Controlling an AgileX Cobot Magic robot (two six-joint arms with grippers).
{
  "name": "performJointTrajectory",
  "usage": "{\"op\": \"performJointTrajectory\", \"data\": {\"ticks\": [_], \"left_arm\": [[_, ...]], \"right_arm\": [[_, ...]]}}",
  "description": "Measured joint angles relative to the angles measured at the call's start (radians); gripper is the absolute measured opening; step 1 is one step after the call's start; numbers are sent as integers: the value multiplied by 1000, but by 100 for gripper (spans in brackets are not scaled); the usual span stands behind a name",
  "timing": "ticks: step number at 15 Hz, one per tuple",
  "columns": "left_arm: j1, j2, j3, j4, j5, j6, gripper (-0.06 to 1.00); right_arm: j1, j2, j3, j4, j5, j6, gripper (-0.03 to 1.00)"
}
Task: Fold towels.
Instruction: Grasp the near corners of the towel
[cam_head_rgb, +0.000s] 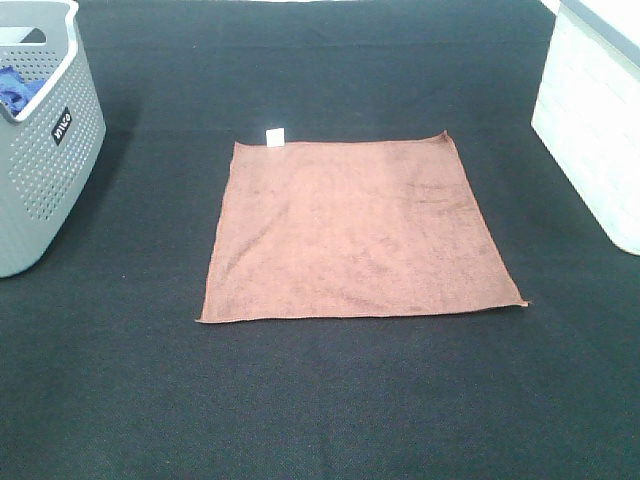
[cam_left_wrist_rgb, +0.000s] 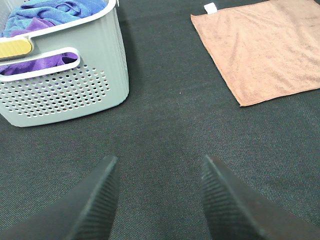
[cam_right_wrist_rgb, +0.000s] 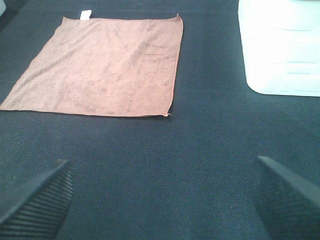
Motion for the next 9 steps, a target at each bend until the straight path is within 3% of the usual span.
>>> {"op": "performJointTrajectory", "data": {"ticks": [9], "left_arm": [[0,0,0,0,0,0,49]], "right_arm": [[0,0,0,-5,0,0,90]]}}
